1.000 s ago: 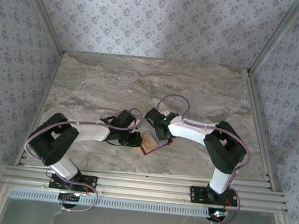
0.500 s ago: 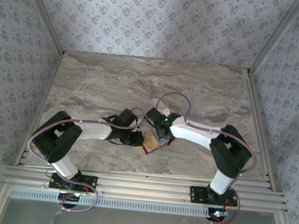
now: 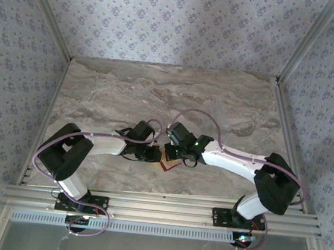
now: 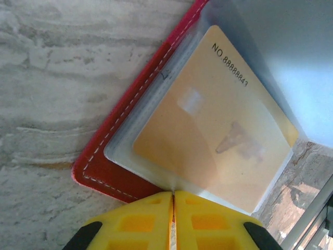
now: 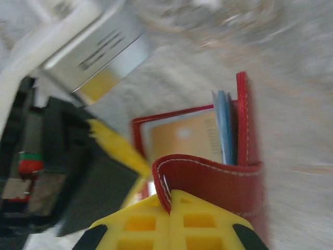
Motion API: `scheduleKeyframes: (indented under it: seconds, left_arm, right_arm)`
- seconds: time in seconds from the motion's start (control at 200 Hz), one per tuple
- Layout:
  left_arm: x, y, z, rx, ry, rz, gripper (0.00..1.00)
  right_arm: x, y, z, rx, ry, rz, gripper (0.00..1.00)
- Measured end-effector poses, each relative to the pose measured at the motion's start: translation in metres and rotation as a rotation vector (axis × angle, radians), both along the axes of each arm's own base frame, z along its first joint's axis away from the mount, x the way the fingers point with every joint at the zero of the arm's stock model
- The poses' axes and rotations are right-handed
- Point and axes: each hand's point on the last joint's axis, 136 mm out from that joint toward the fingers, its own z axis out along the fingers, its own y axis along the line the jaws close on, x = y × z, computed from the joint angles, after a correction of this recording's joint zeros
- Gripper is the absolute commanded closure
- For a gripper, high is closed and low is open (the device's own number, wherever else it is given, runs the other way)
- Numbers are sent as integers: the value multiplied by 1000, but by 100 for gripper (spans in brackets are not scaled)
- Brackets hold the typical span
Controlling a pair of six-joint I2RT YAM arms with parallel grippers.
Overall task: Put the credit cards into the card holder
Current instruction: Close the card holder at the center of the table.
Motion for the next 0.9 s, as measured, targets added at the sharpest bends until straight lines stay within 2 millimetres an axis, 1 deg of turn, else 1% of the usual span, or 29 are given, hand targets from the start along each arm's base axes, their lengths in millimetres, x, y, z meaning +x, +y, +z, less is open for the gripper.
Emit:
scheduleKeyframes:
  seconds: [0.065,0.11,0.22,0.33,0.395,0.465,0.575,0.665,0.7,0.745,0.834,0.899]
  left_arm:
    - [2,1,0,-1,0,6,87]
    - [2,3,-1,3,4,15,85]
    - [6,10,0,8,7,50,76]
    - [10,26,3,25,0,96,69]
    - [9,35,4,35,-3,121,63]
    - [7,45,7,45,-12,142,59]
    - [4,58,15,59,-26,172,58]
    - [4,67,20,63,-38,196,58]
    - [4,72,23,69,-43,210,57]
    - [6,78,26,73,-48,231,56]
    - [10,88,29,78,-54,264,56]
    - [12,93,29,88,-54,284,56]
  right_arm:
    - [-10,13,-12,76,68,20,100]
    - [-14,17,-17,113,98,20,100]
    - [-11,23,-14,204,134,2,100]
    - [-8,33,-11,264,150,7,99]
    - [-9,37,-13,278,162,15,98]
    - [-10,37,-20,267,176,14,98]
    - [-11,35,-33,239,199,9,98]
    - [-13,35,-38,222,212,9,97]
    - [-14,36,-40,214,213,13,95]
    - [-15,40,-42,202,218,21,88]
    - [-19,51,-46,184,227,48,71]
    - [-23,55,-45,184,227,69,59]
